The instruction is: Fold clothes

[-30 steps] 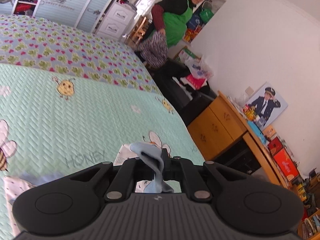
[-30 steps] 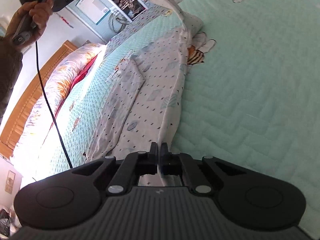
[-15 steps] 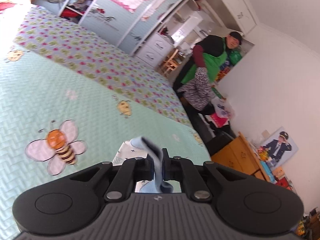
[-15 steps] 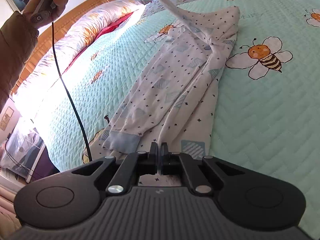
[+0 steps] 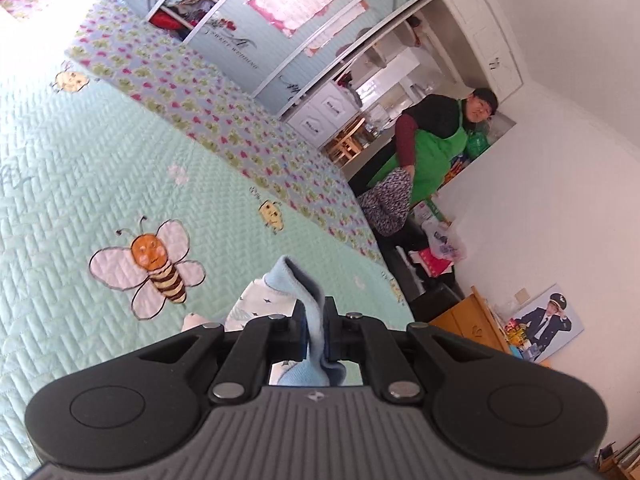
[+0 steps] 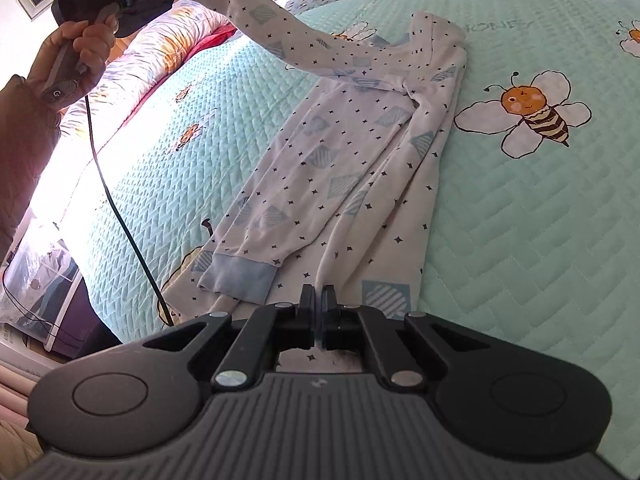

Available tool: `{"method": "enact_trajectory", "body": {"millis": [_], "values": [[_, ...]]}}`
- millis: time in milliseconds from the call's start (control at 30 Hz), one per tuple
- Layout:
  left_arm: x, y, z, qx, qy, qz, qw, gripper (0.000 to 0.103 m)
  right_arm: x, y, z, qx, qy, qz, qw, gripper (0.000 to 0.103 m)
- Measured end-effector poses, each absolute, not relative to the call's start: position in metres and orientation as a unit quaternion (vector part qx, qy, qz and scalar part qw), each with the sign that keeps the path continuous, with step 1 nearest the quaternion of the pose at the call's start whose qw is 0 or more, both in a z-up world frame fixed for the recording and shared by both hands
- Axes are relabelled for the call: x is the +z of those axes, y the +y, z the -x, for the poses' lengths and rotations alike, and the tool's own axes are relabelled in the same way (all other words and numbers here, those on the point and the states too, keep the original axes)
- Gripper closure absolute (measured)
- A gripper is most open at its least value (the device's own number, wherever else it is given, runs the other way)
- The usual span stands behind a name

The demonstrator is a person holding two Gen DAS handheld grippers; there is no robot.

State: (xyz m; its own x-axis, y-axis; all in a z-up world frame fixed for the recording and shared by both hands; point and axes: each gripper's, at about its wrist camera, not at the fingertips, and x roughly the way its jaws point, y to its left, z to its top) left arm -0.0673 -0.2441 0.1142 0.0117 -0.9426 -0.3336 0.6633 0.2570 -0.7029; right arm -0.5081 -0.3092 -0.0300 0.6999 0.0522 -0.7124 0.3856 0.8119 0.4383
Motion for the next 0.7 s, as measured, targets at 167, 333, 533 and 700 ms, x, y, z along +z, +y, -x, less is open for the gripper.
{"method": "enact_trajectory", "body": {"millis": [167, 333, 533, 700], "values": [[0.127, -0.234, 0.071, -0.594, 0.377, 0.188, 0.685, 0.098, -0.03, -0.305, 0.505, -0.096, 0.386, -0.274, 0.875, 0.101], [0.117, -0.226, 0.063, -0.575, 0.388, 0.192, 0.694, 0.099, -0.022, -0.304, 0.506, -0.092, 0.398, -0.244, 0.88, 0.101], [0.109, -0.225, 0.039, -0.542, 0.4, 0.199, 0.712, 0.099, -0.022, -0.314, 0.504, -0.076, 0.378, -0.295, 0.874, 0.101], [0.106, -0.221, 0.029, -0.535, 0.4, 0.207, 0.715, 0.099, -0.033, -0.298, 0.484, -0.011, 0.409, -0.278, 0.869, 0.072]]}}
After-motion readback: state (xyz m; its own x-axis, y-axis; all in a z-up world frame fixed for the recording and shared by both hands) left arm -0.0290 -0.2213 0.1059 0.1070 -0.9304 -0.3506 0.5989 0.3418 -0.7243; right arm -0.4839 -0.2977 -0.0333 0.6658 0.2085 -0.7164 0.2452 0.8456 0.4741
